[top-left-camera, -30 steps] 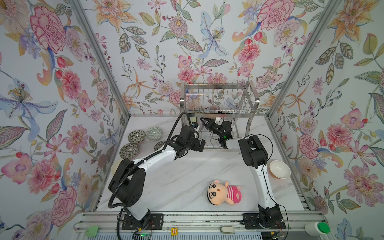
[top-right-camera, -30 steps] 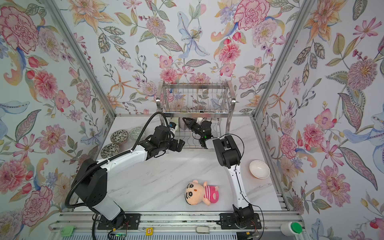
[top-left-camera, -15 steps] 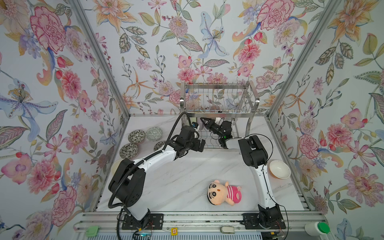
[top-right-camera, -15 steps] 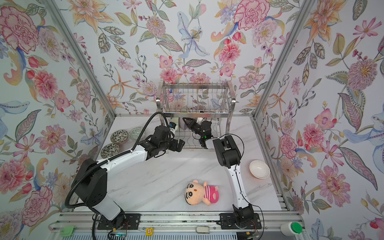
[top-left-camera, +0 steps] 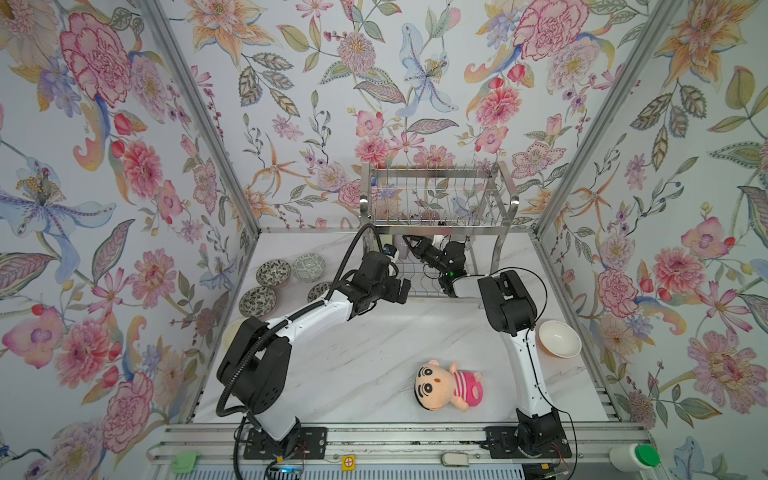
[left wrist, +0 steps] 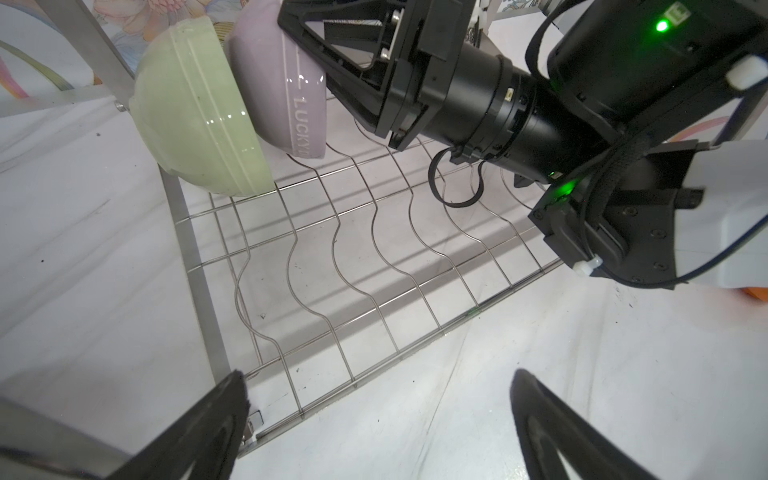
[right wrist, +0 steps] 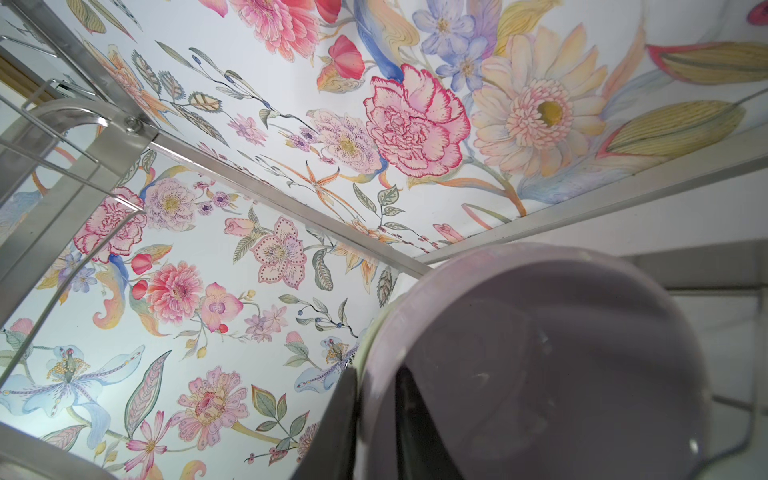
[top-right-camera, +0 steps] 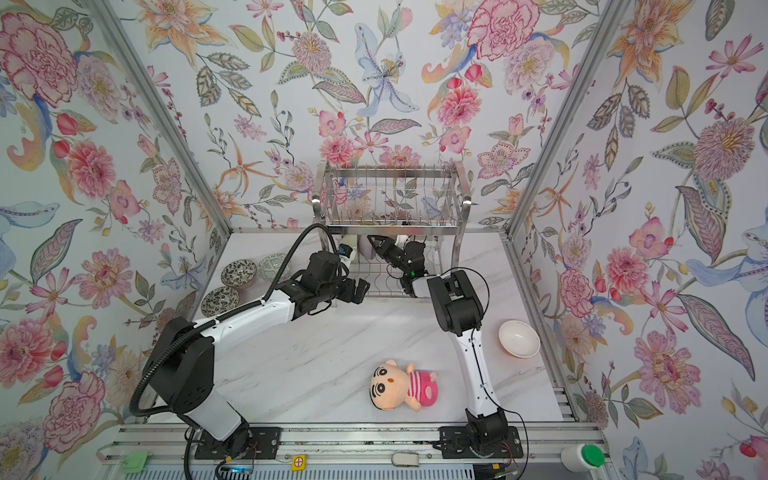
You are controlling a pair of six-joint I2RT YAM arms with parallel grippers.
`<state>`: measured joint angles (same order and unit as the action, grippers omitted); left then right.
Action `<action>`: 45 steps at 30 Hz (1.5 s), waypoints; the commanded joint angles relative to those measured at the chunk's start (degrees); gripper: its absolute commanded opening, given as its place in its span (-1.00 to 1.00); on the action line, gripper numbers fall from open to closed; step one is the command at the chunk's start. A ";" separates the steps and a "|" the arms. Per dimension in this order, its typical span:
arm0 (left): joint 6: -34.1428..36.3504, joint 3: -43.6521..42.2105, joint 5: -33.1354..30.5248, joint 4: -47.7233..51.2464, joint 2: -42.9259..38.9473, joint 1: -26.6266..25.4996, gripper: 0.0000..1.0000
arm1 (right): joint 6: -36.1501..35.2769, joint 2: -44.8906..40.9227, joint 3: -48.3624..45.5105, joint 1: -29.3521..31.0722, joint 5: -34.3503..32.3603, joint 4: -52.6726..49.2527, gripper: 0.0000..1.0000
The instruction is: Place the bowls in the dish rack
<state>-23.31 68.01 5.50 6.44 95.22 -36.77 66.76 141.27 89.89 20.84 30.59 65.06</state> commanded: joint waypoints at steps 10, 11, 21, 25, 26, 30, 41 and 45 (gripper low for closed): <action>5.30 -5.05 -5.64 -7.41 -5.20 -0.58 0.99 | -1.55 -1.05 -1.38 -0.29 -0.35 -2.74 -0.58; 6.15 -5.43 -5.82 -8.12 -5.19 -0.54 0.99 | -1.70 -1.24 -1.38 -0.30 -0.31 -2.92 -0.58; 9.16 -5.60 -5.81 -9.54 -8.12 -0.49 0.99 | -3.71 -2.57 -2.43 -0.19 -0.35 -5.69 -0.51; 8.94 -6.18 -5.93 -9.25 -8.65 -0.51 0.99 | -4.27 -3.01 -3.21 -0.36 -0.29 -6.58 -0.46; 8.90 -6.30 -5.93 -9.04 -8.87 -0.53 0.99 | -4.27 -3.14 -3.46 -0.46 -0.35 -6.63 -0.45; 8.72 -7.26 -6.02 -9.11 -9.95 -0.57 0.99 | -4.50 -3.42 -3.96 -0.54 -0.18 -6.89 -0.40; 8.38 -7.70 -6.07 -8.68 -10.54 -0.55 0.99 | -5.83 -5.10 -4.61 -0.56 0.48 -8.41 -0.28; 7.94 -8.15 -6.02 -8.77 -10.91 -0.52 0.99 | -6.07 -5.89 -5.42 -0.68 0.61 -8.43 -0.27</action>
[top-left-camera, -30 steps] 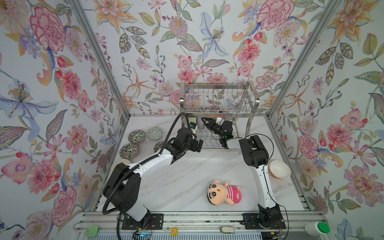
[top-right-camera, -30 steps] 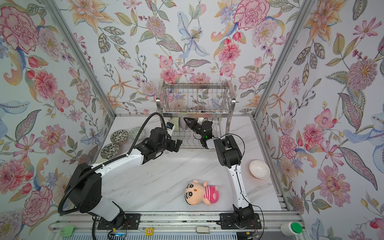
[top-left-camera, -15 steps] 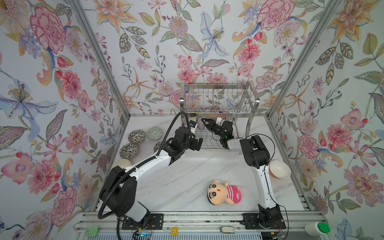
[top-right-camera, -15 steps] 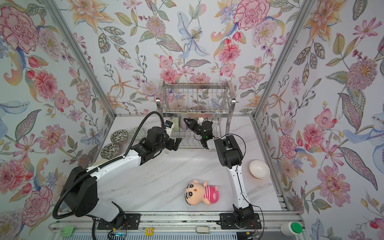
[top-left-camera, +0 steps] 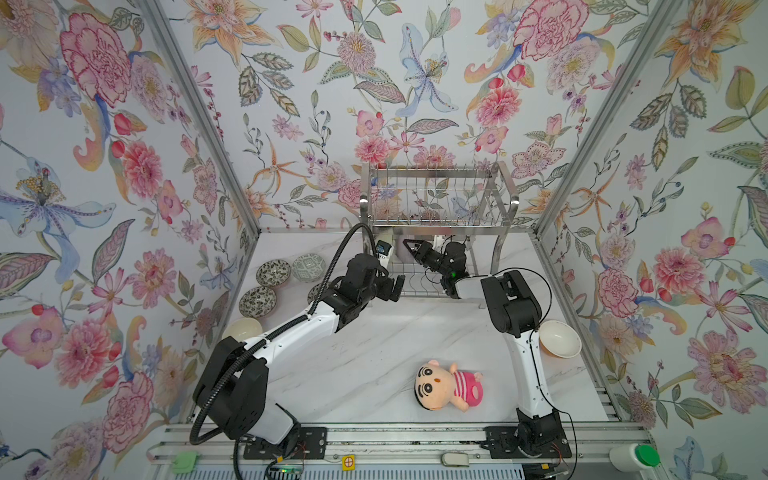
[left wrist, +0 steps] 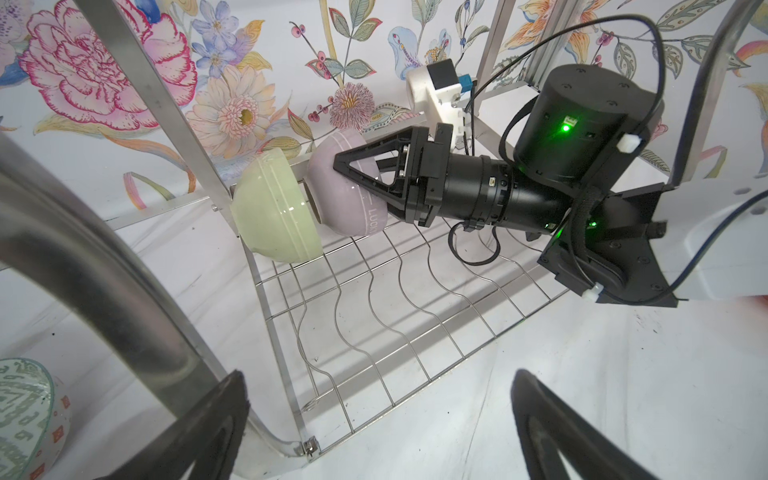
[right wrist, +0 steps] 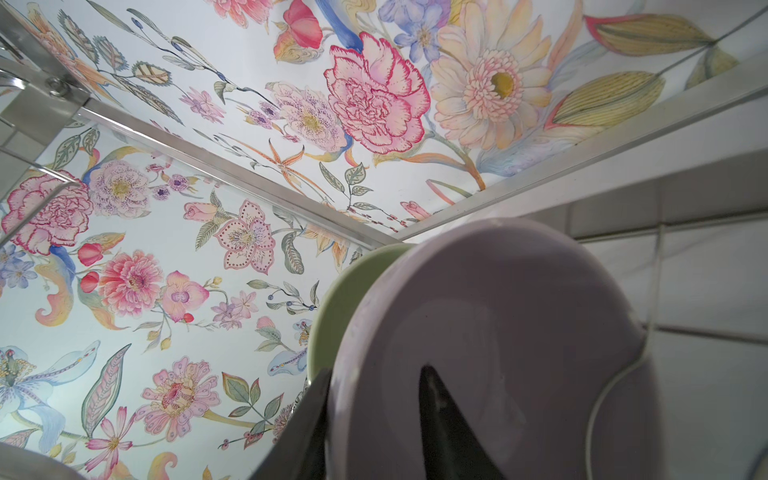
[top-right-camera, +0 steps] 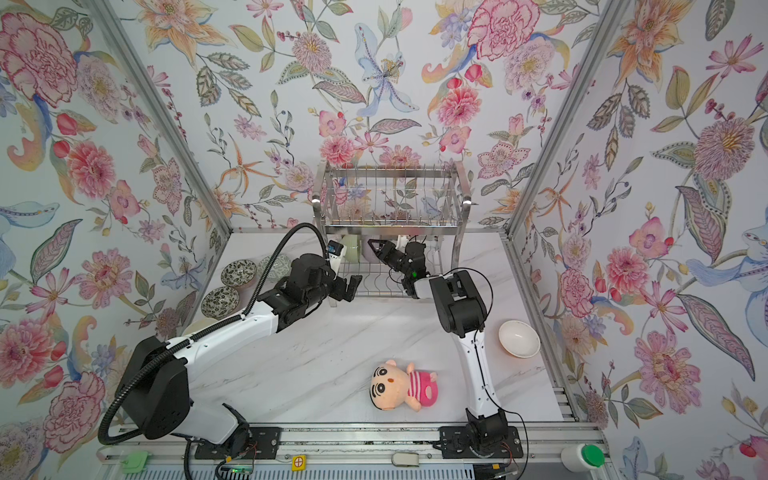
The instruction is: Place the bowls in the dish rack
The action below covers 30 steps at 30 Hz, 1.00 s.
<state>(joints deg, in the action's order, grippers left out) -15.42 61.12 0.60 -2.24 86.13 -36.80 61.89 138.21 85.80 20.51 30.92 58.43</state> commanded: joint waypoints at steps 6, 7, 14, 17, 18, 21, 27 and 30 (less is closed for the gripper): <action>-0.49 -2.13 -1.12 -0.18 -2.52 -0.59 0.99 | -1.59 -3.96 -2.52 -0.39 0.37 -2.04 -0.24; -0.49 -2.23 -1.12 -0.09 -2.70 -0.56 0.99 | -1.59 -4.16 -2.64 -0.40 0.37 -2.16 -0.24; -0.20 -2.24 -1.35 0.56 -3.38 -0.57 0.99 | -1.95 -5.66 -3.65 -0.52 0.55 -2.27 -0.21; -0.22 -2.30 -1.37 0.52 -3.77 -0.56 0.99 | -2.12 -6.62 -4.32 -0.48 0.64 -2.35 -0.20; -0.31 -2.39 -1.43 0.62 -3.90 -0.56 0.99 | -2.18 -7.05 -4.60 -0.53 0.64 -2.33 -0.20; -0.44 -2.67 -1.72 0.77 -4.51 -0.57 0.99 | -2.71 -8.54 -6.07 -0.41 0.08 -2.84 -0.19; -1.25 -4.37 -2.16 0.79 -6.00 -0.56 0.99 | -3.53 -11.54 -9.76 -0.08 -0.58 -2.62 -0.11; -1.71 -5.43 -2.43 0.66 -7.20 -0.61 0.99 | -3.77 -12.90 -11.74 -0.04 -0.97 -2.63 -0.05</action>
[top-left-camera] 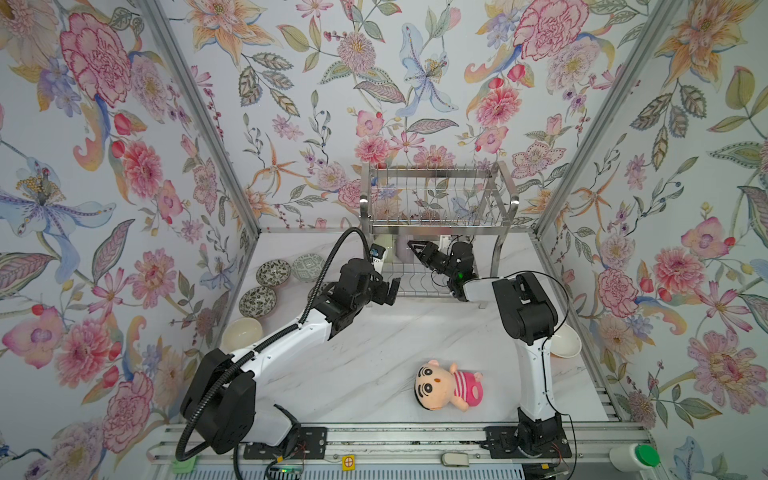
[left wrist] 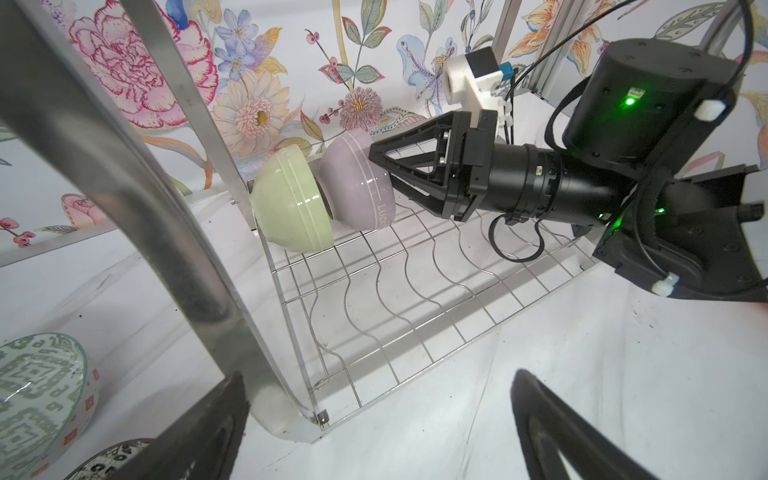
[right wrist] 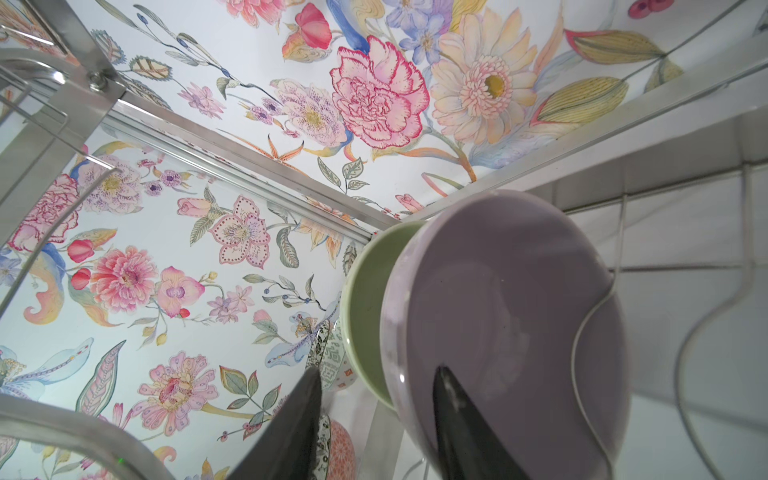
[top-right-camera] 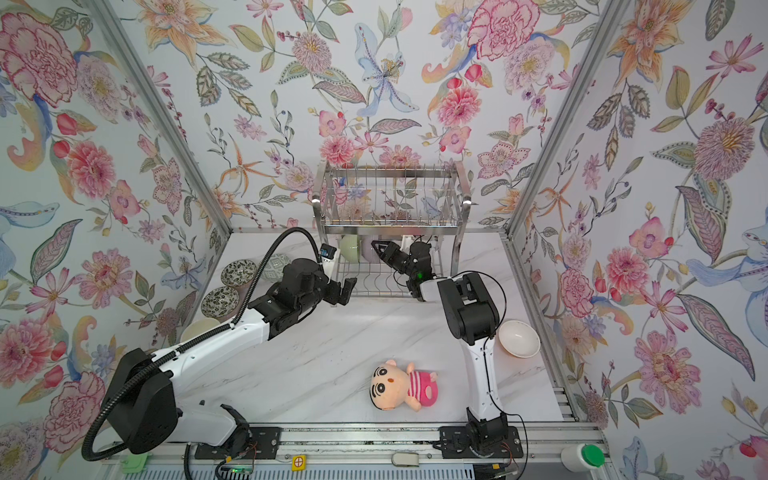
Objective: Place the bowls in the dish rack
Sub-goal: 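Open the right gripper off the lilac bowl while the left gripper nears the cream bowl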
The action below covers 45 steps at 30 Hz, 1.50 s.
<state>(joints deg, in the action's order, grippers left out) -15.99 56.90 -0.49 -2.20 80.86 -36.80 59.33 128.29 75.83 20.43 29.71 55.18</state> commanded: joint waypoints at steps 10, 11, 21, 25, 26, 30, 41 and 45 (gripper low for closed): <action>-0.45 -3.14 -4.80 3.51 -6.08 -0.43 0.98 | -2.28 -8.08 -8.14 -0.20 -0.82 -0.22 0.11; -0.36 -3.20 -5.26 4.02 -6.34 -0.47 0.99 | -2.67 -8.73 -8.69 -0.16 -0.88 -0.56 0.12; -0.98 -1.03 -10.90 13.94 -8.29 1.37 0.99 | -9.48 -18.51 -17.05 0.34 -1.95 -5.81 0.22; -3.05 -1.53 -9.96 16.19 -9.99 3.98 0.99 | -13.58 -23.42 -20.54 1.53 -3.63 -9.50 0.27; -3.60 -1.67 -9.47 16.83 -10.30 4.76 0.99 | -14.67 -24.38 -21.08 1.98 -3.99 -10.54 0.29; -6.31 -2.35 -9.25 20.03 -11.37 8.81 0.99 | -21.28 -28.96 -22.19 4.59 -6.22 -17.61 0.49; -12.34 -6.99 -1.38 24.88 -14.42 28.90 0.99 | -39.56 -36.73 -20.39 16.16 -16.00 -33.06 0.98; -14.34 -10.59 0.37 23.53 -16.79 35.76 0.99 | -46.28 -38.06 -18.39 22.62 -19.31 -35.46 0.98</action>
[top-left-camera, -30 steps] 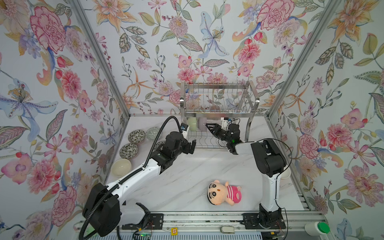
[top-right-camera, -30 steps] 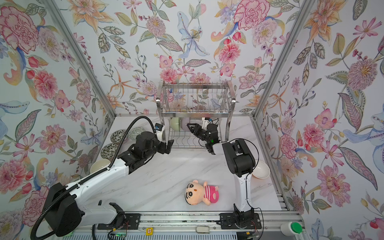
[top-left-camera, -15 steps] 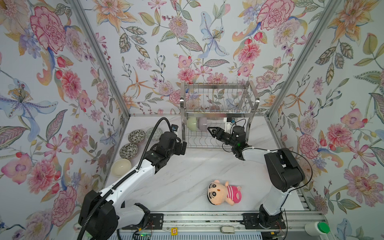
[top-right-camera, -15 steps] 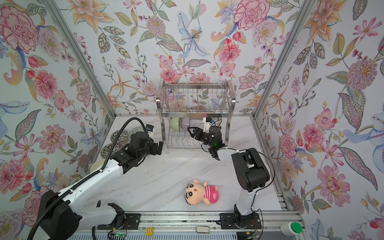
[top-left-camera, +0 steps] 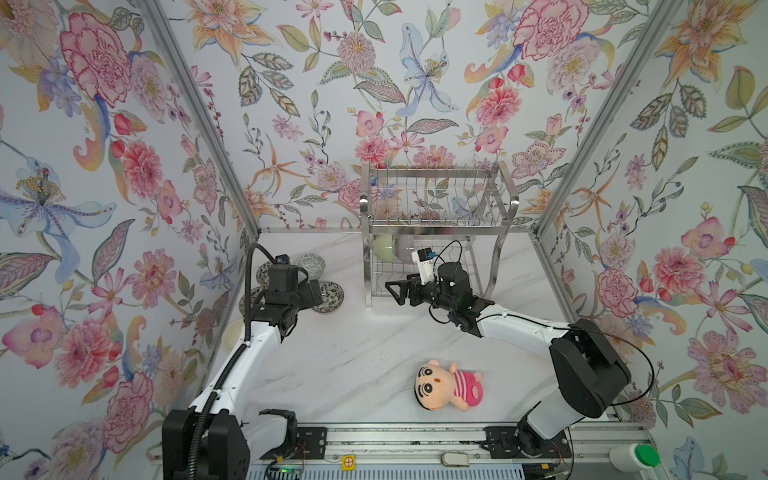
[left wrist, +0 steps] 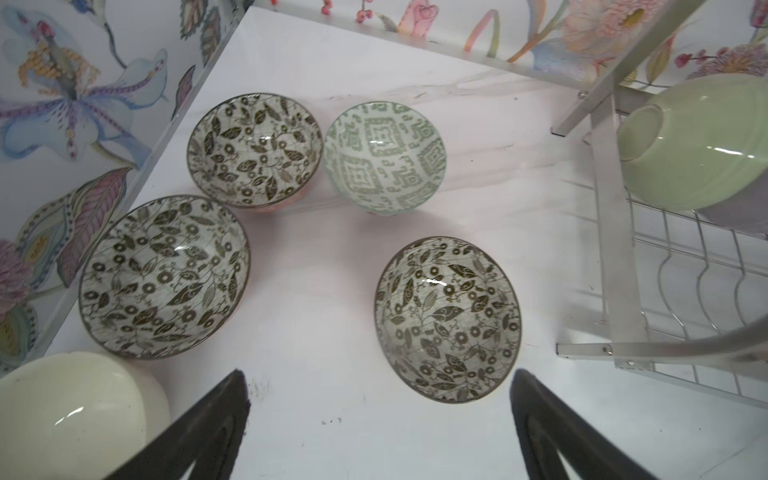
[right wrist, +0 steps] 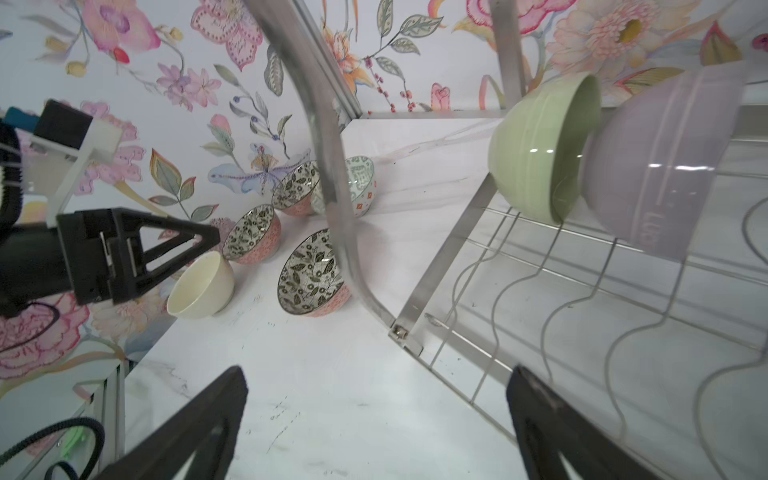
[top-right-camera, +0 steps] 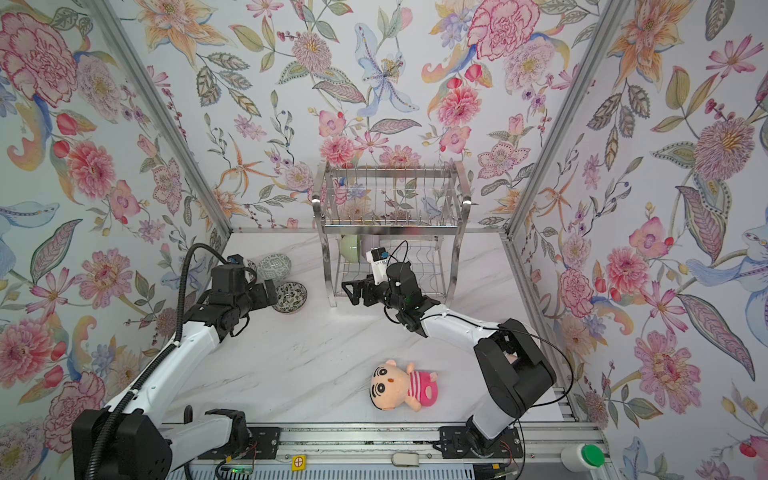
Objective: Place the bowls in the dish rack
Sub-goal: 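Open the right gripper off the lilac bowl while the left gripper nears the cream bowl, then lower the left gripper onto the cream bowl rim and close it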
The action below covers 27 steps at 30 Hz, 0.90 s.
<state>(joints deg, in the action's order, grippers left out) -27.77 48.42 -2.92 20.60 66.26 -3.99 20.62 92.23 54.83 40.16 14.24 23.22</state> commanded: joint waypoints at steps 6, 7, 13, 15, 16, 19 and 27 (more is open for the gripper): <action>-3.65 -7.82 4.87 -1.39 -4.83 11.48 0.98 | -16.41 0.23 7.66 10.31 -4.51 -6.20 0.98; -3.26 -8.43 4.51 -1.57 -4.99 12.32 0.98 | -16.54 0.98 8.13 11.05 -4.71 -5.64 0.98; -0.60 -11.31 5.98 -3.55 -2.05 17.69 0.92 | -16.86 6.22 12.28 13.67 -3.23 -4.37 0.98; 0.01 -11.41 5.61 -3.92 -1.09 18.95 0.92 | -17.36 7.15 13.22 14.53 -3.31 -4.15 0.98; 0.15 -11.49 6.38 -4.31 -0.62 19.59 0.91 | -17.37 7.65 13.61 14.76 -3.15 -3.83 0.98; 0.38 -11.43 7.64 -5.26 0.95 20.56 0.82 | -17.70 8.84 14.83 15.38 -2.34 -3.59 0.99; 2.65 -9.92 9.38 -5.44 5.63 24.94 0.63 | -17.38 9.74 14.72 15.76 -1.05 -2.62 0.98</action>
<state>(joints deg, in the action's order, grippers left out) -26.98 37.74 4.95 15.33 70.76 19.51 3.81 101.38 68.34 55.86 12.29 19.11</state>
